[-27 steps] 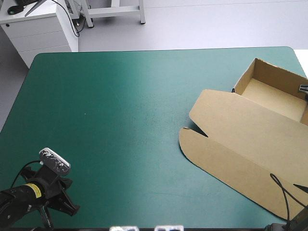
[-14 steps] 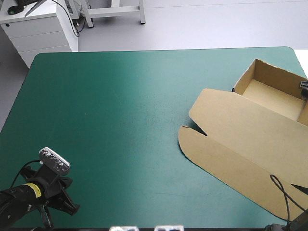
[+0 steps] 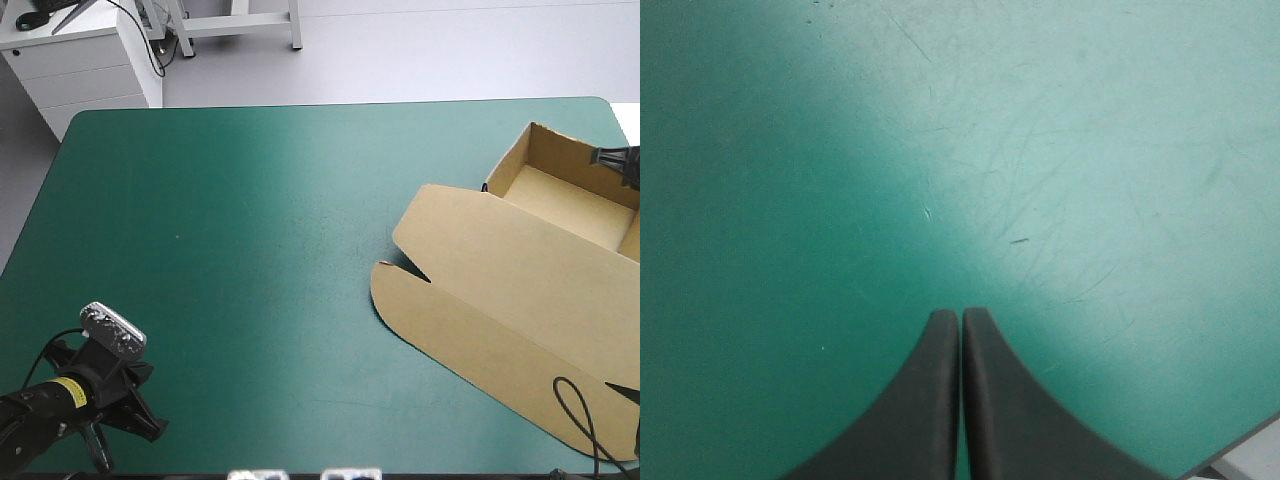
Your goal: Fold the box
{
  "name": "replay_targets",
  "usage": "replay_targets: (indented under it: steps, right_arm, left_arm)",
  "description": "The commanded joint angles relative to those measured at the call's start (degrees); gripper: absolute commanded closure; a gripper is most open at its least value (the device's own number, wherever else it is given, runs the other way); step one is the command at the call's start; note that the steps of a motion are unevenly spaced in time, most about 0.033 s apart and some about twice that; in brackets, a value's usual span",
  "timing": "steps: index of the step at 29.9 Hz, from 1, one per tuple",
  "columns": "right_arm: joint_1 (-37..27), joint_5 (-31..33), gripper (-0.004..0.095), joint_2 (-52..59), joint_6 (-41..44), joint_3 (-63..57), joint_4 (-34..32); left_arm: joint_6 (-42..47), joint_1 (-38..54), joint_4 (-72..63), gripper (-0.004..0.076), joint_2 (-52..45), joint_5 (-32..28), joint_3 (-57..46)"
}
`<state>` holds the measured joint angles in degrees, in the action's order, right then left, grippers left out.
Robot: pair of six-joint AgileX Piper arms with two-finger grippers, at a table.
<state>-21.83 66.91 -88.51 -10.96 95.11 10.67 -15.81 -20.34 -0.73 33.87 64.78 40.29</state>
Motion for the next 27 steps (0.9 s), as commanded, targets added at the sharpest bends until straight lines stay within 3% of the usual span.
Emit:
replay_targets:
  steps: [1, 11, 16, 27]
  right_arm:
    - [4.08, -0.68, 0.0908, 4.94, -2.44, 1.78, 2.03]
    - [20.67, 0.66, 0.0908, 12.47, -3.75, -0.49, 2.12]
    - [26.97, -2.95, 0.0908, 19.76, -3.51, -8.53, 2.12]
    - [29.85, -8.76, 0.0908, 40.95, -4.0, -35.2, 2.54]
  left_arm:
    - [0.48, -0.08, -1.29, 0.0731, 0.34, -2.68, 1.36]
    - [0.48, -0.08, -3.45, 0.0731, 0.34, -4.89, 1.36]
    - [0.48, -0.08, -4.04, 0.0731, 0.1, -6.23, 1.36]
    - [0.23, -0.08, -5.63, 0.0731, 0.1, -7.86, 1.0]
